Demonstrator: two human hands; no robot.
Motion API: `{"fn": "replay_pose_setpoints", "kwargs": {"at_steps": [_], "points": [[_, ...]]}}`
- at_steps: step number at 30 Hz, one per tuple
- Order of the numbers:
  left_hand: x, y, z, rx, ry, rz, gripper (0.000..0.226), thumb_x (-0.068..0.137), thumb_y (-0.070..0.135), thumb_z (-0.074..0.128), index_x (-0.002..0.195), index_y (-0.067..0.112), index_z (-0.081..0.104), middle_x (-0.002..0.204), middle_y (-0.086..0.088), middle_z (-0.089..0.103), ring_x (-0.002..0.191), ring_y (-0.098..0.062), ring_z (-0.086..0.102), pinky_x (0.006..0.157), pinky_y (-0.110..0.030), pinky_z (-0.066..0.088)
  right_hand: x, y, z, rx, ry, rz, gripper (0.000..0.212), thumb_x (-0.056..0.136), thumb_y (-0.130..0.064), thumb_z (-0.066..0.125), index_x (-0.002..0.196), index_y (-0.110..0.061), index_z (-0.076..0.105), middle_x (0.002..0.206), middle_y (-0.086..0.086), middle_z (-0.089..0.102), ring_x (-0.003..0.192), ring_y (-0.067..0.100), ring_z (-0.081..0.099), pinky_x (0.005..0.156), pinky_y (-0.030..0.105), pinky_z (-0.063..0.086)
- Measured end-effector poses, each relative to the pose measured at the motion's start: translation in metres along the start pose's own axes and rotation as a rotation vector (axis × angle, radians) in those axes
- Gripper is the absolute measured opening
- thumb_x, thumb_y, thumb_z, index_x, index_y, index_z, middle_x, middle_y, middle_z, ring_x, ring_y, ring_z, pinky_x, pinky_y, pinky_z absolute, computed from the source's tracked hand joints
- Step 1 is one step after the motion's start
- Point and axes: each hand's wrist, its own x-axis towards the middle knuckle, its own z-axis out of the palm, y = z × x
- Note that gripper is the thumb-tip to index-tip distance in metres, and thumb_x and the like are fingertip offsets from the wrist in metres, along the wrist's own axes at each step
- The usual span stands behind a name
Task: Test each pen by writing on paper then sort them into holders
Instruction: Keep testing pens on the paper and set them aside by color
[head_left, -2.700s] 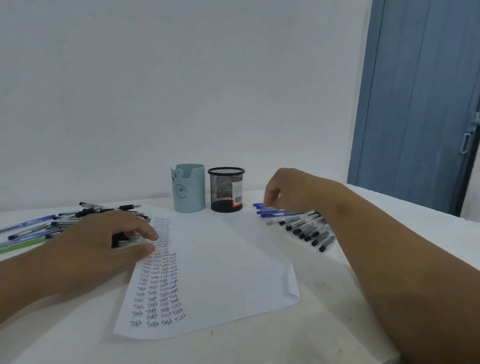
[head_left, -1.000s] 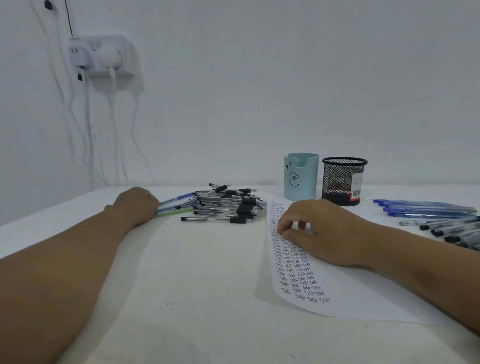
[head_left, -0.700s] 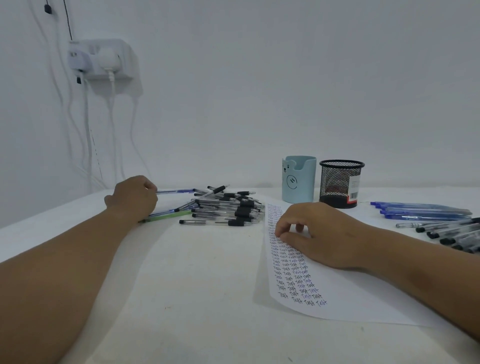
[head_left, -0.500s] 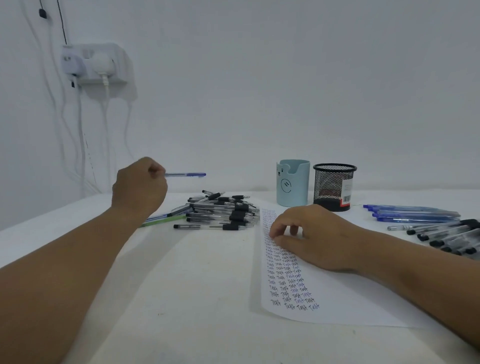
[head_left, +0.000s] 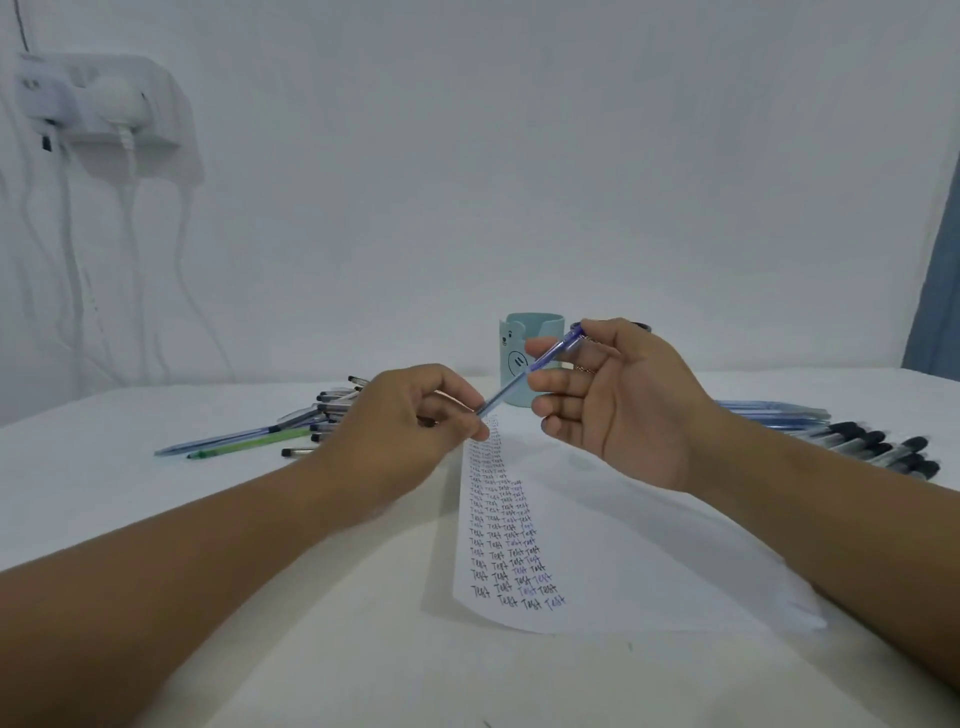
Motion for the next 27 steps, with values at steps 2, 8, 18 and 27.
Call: {"fn": "replay_pose_setpoints", "kwargs": {"at_steps": [2,8,18,27], "points": [[-0.004,-0.003,0.001,0.059,-0.001,0.029,0.017,0.089,0.0,0.07,0.086,0.016,0.067,0.075,-0.001,0.077,0.089,-0.039,0.069,0.086,-0.05,0.053,-0.001,0.001,-0.001,-0.001,-0.018,0.015,0.04,0.098,-0.032,0.042,0.102,-0.008,0.074,0.078,0.011,0.07,0.065,0.024,0.063,0.063,0.031,0.051],[-0.002,-0.003,0.002,0.004,-0.009,0.07,0.013,0.088,0.001,0.073,0.089,0.013,0.067,0.077,-0.004,0.077,0.08,-0.028,0.071,0.086,-0.049,0.051,0.001,0.004,0.001,-0.122,-0.06,-0.053,0.048,0.092,-0.054,0.054,0.107,-0.011,0.071,0.077,0.008,0.067,0.063,0.024,0.061,0.062,0.032,0.049],[0.006,-0.023,-0.023,0.535,-0.338,0.049,0.04,0.071,0.063,0.078,0.105,0.045,0.069,0.106,0.029,0.067,0.106,0.008,0.058,0.097,-0.023,0.045,0.017,0.017,-0.009,-0.297,0.252,-0.201,0.021,0.089,0.001,0.058,0.074,-0.012,0.051,0.051,0.002,0.049,0.048,0.021,0.041,0.042,0.023,0.035],[0.013,-0.024,-0.022,0.585,-0.383,0.093,0.029,0.076,0.057,0.078,0.1,0.041,0.075,0.106,0.025,0.069,0.106,0.007,0.059,0.1,-0.024,0.046,0.018,0.028,-0.004,-0.639,0.054,-0.016,0.011,0.085,0.001,0.063,0.074,-0.003,0.06,0.06,0.012,0.058,0.044,0.015,0.042,0.036,0.017,0.026]]}}
